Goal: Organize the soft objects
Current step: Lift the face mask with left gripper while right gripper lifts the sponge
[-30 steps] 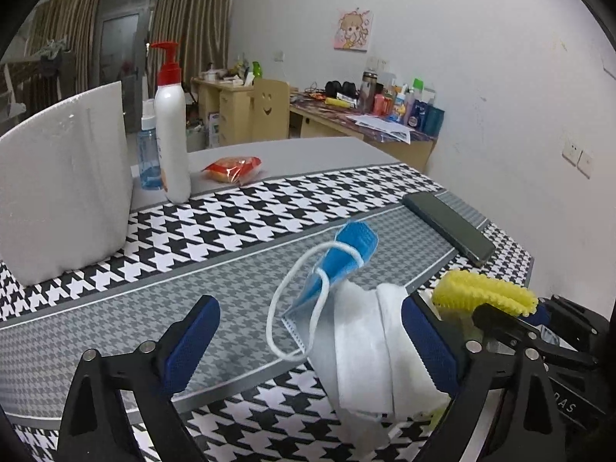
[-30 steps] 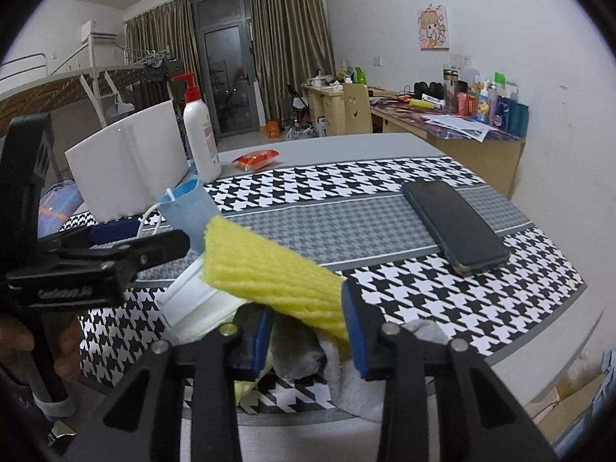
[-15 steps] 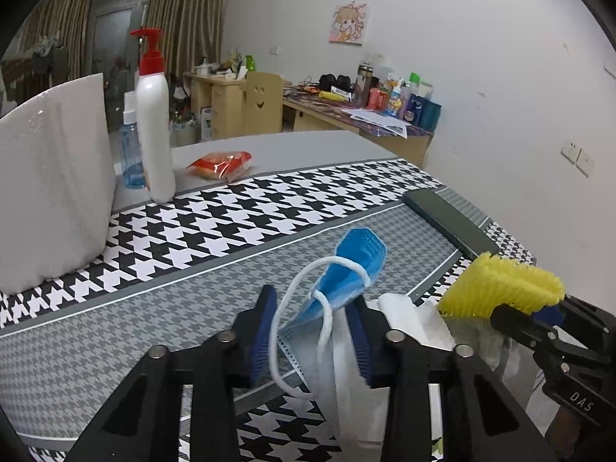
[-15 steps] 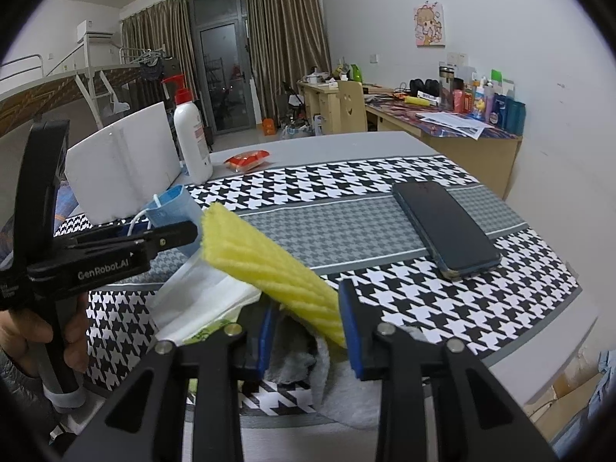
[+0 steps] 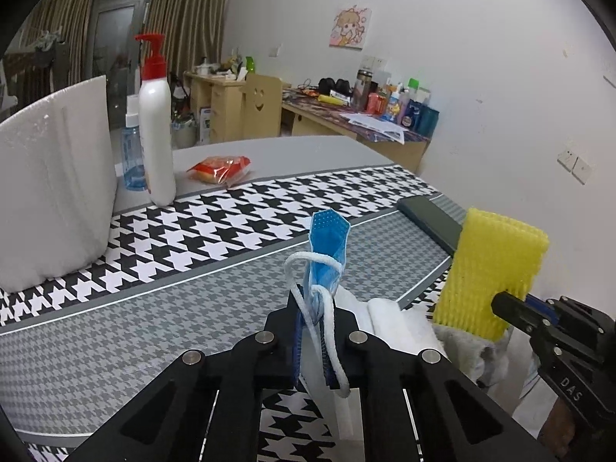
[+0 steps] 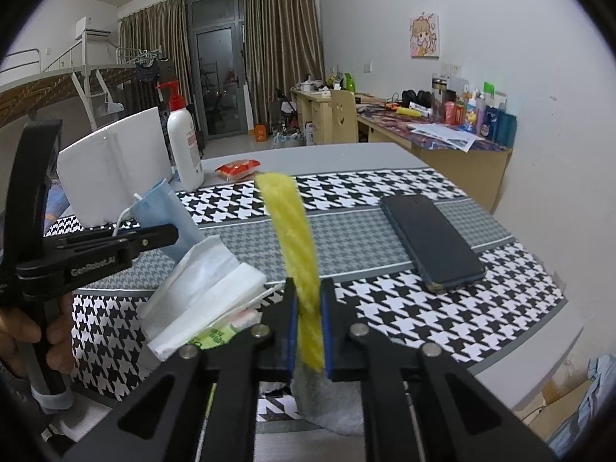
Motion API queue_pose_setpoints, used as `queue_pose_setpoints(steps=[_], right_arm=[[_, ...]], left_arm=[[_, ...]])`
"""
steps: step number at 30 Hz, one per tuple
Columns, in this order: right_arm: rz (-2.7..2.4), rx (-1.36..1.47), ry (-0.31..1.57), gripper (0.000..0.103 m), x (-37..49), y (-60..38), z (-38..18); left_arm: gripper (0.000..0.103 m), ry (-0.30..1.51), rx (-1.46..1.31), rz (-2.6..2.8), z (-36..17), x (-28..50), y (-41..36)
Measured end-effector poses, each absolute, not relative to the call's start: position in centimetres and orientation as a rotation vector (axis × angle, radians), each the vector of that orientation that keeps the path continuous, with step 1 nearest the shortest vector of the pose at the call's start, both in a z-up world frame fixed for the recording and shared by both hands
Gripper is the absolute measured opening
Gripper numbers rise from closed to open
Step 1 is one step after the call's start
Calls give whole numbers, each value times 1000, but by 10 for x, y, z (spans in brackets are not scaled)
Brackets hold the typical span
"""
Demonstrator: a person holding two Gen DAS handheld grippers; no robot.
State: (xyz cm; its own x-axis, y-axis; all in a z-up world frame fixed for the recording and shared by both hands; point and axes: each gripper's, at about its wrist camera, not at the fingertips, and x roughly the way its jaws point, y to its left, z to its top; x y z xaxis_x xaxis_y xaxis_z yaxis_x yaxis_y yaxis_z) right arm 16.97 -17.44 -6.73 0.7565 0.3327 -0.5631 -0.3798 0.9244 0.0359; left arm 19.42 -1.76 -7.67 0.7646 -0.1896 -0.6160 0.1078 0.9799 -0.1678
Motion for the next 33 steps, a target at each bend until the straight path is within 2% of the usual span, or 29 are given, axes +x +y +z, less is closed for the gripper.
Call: queue_pose_setpoints(steps=[21, 23, 33], right_arm=[[393, -52, 513, 13, 155, -178, -39], [399, -53, 507, 13, 153, -176, -36], [403, -57, 467, 13, 140, -172, -29]], left_arm=[[8, 503, -90, -135, -24, 140, -13], [5, 504, -87, -133, -23, 138, -13], [4, 463, -70, -130, -5, 130, -11]])
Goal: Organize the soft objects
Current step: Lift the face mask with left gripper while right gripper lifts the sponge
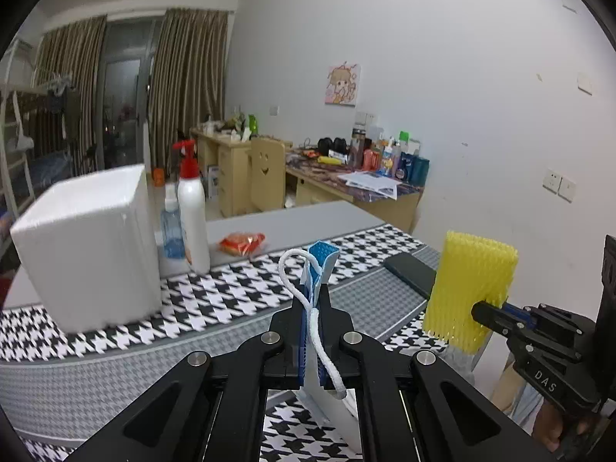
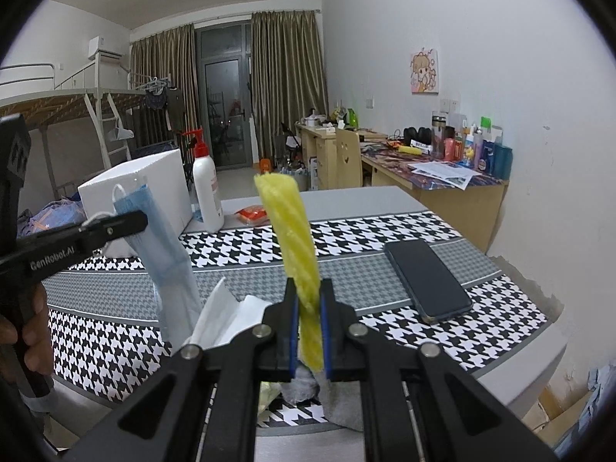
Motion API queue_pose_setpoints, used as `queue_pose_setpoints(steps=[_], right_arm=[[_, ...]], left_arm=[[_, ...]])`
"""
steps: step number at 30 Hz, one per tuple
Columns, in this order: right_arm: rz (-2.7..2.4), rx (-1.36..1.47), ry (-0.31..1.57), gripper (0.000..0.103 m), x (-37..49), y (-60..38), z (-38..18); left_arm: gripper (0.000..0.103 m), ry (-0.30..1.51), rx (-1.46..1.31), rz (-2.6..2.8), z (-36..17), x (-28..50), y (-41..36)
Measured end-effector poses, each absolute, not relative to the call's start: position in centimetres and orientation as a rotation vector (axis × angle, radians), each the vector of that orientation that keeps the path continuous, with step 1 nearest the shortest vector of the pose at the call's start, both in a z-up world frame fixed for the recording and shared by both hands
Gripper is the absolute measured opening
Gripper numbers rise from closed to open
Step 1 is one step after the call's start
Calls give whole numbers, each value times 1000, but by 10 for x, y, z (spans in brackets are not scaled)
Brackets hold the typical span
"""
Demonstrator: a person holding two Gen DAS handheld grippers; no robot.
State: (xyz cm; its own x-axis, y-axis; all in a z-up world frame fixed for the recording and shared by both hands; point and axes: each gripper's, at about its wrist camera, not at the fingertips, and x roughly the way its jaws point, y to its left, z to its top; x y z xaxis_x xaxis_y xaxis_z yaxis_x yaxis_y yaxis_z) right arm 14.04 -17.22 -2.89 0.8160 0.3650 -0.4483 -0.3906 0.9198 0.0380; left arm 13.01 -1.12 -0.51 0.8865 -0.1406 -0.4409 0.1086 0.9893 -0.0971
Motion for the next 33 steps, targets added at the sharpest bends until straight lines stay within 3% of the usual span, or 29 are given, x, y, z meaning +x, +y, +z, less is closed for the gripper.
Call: queue_pose_setpoints(steps=[23, 33], right_arm=[[436, -31, 384, 13, 128, -177, -8], [465, -30, 367, 13, 120, -175, -3]], left_arm=[[4, 321, 4, -28, 56, 103, -10], [4, 336, -11, 6, 55, 95, -8]])
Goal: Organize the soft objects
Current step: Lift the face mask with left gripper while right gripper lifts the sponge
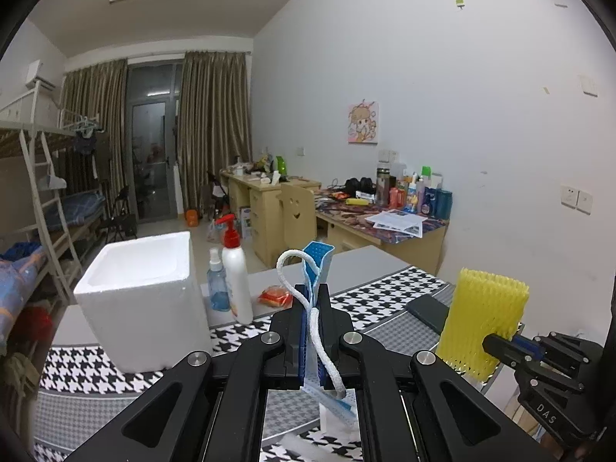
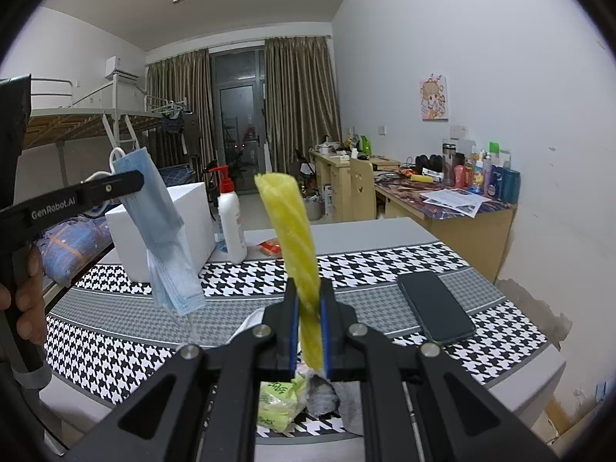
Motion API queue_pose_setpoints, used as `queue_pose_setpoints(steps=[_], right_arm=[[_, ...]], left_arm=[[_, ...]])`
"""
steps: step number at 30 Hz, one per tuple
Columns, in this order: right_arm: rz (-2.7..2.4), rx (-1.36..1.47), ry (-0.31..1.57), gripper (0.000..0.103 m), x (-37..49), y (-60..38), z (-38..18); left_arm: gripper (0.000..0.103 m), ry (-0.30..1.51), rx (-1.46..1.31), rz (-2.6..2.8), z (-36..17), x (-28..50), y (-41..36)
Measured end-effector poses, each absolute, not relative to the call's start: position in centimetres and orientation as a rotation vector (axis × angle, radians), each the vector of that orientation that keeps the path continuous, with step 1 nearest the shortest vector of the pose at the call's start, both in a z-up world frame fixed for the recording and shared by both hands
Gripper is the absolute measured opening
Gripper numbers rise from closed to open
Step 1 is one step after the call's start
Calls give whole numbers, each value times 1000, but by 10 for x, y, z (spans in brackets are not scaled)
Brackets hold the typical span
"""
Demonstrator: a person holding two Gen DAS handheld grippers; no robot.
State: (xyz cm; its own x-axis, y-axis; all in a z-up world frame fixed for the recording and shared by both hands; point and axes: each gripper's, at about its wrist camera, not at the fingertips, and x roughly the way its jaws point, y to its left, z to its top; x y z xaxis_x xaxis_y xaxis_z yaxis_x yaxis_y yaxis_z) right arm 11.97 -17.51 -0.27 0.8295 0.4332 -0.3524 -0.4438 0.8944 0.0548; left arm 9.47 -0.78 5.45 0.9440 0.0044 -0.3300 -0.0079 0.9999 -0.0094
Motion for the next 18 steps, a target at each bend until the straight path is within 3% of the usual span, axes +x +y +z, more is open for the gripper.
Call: queue_pose_setpoints(steps=[18], right_arm=[[557, -26, 333, 13, 116, -124, 12]], left_arm=[[4, 317, -30, 78, 62, 66, 45]])
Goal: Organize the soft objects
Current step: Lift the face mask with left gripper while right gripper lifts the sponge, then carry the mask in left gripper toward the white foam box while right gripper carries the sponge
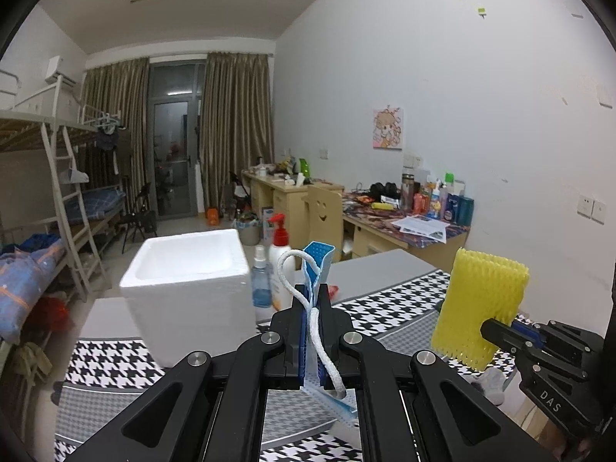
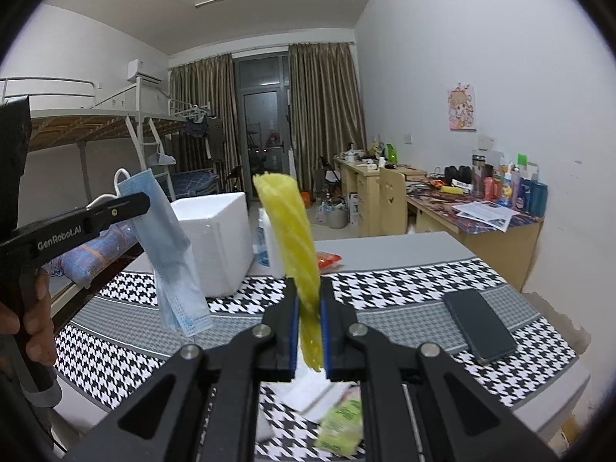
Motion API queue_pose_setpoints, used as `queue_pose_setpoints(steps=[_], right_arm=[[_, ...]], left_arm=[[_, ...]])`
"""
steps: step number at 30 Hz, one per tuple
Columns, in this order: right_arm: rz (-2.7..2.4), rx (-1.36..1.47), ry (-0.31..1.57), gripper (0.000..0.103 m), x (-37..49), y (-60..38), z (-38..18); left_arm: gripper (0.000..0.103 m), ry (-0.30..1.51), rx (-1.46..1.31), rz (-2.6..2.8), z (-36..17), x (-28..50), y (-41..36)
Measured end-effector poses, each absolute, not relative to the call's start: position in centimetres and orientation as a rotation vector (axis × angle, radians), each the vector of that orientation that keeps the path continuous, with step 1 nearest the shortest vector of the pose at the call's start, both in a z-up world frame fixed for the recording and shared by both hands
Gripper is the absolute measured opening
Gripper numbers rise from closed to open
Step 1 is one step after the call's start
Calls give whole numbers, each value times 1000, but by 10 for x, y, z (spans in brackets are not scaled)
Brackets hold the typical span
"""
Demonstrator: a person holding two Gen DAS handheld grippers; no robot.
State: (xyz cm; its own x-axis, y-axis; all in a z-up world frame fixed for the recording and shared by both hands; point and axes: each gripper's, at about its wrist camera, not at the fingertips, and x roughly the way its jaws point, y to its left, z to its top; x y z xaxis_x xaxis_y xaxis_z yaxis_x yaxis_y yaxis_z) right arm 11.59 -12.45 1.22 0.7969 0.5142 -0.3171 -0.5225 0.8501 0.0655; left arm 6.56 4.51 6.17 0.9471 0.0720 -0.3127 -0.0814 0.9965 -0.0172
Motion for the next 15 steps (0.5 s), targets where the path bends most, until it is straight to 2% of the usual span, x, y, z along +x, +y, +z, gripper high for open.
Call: queue_pose_setpoints(steps=[15], right_arm=[[602, -42, 330, 13, 120, -96, 22]], left_arm=[[4, 307, -45, 95, 66, 65, 71]])
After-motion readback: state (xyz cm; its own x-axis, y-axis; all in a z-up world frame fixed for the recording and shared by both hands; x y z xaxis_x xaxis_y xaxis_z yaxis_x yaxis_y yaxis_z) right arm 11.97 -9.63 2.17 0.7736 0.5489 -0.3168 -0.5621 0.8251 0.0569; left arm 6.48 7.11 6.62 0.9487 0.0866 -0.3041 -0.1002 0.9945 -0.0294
